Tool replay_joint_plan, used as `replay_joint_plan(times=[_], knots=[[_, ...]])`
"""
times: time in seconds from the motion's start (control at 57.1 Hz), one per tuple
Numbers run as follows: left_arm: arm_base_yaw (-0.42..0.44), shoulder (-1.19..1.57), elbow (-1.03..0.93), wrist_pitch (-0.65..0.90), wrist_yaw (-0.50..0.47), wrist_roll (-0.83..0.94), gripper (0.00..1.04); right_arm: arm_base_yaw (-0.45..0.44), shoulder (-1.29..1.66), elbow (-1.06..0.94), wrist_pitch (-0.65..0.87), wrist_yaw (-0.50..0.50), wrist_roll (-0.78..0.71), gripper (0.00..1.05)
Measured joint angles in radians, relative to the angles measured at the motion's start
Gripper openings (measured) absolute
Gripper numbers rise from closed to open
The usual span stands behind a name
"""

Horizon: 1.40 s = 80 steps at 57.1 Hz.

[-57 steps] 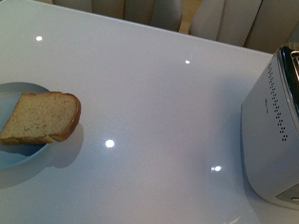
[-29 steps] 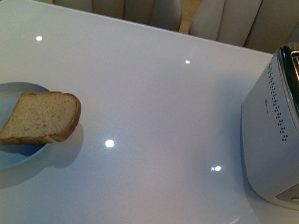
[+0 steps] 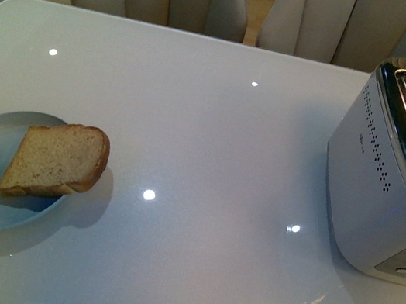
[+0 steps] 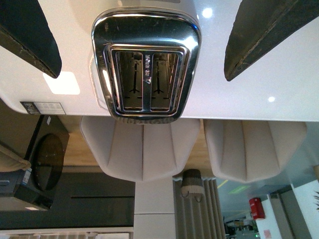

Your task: Left arm holds plate, right arm toasts bread

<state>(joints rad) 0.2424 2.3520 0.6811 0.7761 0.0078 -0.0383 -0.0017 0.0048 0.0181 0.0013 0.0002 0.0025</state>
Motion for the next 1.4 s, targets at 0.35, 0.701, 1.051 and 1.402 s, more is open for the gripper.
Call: replay_joint_plan(times=[0.35, 0.701, 1.051, 1.402], knots=[[-0.013, 0.029, 0.003, -0.006, 0.000, -0.033, 0.84, 0.000, 0.000, 0.000, 0.000, 0.000, 0.000, 0.96], [-0.013, 0.033, 0.011, -0.042, 0.015, -0.149, 0.21, 0.000, 0.000, 0.000, 0.000, 0.000, 0.000, 0.96], [0.007, 0.016, 0.009, -0.066, 0.071, -0.302, 0.04, 0.000, 0.000, 0.000, 0.000, 0.000, 0.000, 0.96], [0.010, -0.030, -0.059, -0.045, 0.122, -0.372, 0.04, 0.000, 0.000, 0.000, 0.000, 0.000, 0.000, 0.96]])
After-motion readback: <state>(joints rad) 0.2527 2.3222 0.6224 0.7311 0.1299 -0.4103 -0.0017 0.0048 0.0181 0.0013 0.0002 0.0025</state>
